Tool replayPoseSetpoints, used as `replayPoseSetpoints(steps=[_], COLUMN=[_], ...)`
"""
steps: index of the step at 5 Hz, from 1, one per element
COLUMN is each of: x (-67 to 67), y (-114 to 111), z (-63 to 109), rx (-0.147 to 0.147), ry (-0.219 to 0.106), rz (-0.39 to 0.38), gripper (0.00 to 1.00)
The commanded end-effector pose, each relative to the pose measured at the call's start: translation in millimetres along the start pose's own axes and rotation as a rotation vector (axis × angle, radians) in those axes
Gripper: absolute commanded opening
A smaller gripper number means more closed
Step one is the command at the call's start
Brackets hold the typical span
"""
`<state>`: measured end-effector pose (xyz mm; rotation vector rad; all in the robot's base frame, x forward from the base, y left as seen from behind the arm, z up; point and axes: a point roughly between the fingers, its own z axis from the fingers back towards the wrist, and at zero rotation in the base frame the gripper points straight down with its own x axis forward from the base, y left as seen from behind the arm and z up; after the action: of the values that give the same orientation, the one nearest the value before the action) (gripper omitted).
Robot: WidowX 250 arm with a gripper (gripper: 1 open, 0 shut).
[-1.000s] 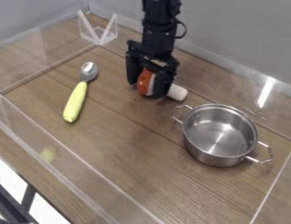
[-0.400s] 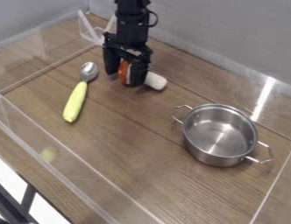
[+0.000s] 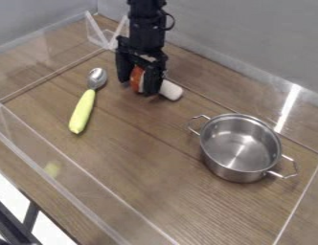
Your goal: Move mushroom to the right side of the table
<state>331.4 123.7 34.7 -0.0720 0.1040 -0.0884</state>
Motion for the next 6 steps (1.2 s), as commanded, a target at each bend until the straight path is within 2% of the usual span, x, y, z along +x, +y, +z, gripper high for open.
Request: replayPoseSetpoints(steps=[1, 3, 5, 6], x=[1.8, -8.7, -10.4, -5.9], y=[-5.1, -12.8, -32.5, -31.0], z=[27.2, 29.3, 66.5, 76.5], rx=[0.026, 0.033, 0.047, 0.046], ry=[-0.071, -0.070, -0.077, -0.090], rz=[-0.054, -0.124, -0.172, -0.145], gripper=[0.00, 0.00, 0.00, 0.00])
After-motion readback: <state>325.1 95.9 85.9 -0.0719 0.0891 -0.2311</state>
